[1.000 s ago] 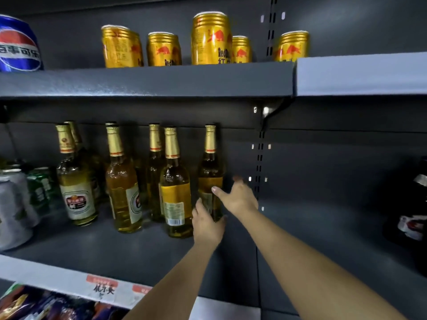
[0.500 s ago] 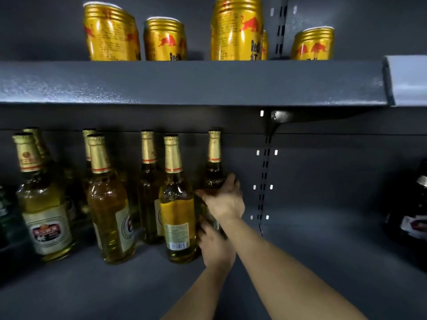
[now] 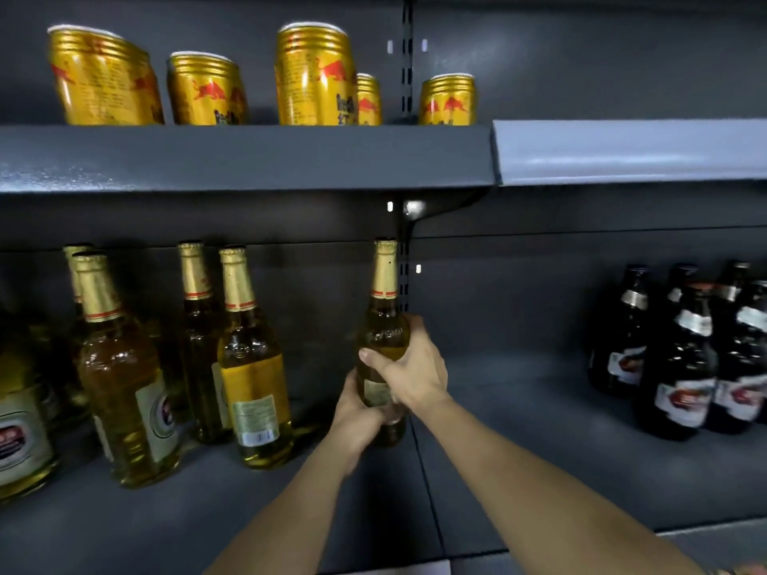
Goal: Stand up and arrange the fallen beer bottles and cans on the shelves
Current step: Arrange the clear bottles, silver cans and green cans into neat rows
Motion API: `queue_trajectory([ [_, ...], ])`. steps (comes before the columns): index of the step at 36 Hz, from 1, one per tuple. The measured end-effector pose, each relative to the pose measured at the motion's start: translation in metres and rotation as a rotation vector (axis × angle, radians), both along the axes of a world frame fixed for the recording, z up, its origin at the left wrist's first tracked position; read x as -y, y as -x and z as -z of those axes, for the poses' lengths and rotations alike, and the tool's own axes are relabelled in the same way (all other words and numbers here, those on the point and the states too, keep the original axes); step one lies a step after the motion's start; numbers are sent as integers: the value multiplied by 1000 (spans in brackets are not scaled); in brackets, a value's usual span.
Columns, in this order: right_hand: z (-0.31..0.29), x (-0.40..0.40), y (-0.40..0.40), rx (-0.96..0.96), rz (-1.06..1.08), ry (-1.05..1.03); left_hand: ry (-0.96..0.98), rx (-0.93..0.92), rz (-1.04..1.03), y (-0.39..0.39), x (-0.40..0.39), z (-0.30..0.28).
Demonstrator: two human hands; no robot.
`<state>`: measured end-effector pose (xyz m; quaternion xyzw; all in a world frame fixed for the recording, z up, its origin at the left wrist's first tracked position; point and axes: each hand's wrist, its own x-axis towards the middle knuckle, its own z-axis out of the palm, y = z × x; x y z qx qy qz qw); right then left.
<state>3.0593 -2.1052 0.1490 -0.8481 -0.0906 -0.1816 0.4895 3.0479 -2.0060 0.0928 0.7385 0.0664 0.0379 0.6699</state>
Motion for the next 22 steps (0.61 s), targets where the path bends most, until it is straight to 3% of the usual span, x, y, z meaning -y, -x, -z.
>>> queue_trajectory([
  [5, -5, 57, 2, -35, -42, -20, -85, 10, 45, -2, 46, -3],
  [15, -15, 171, -27, -212, -279, -83, -226, 97, -170, -15, 160, 1],
  [18, -11, 188, -36, -211, -224, 57, -319, 108, -249, -18, 182, 4],
  [22, -7, 191, -45, -188, -139, 17, -382, 112, -295, -22, 199, 2],
])
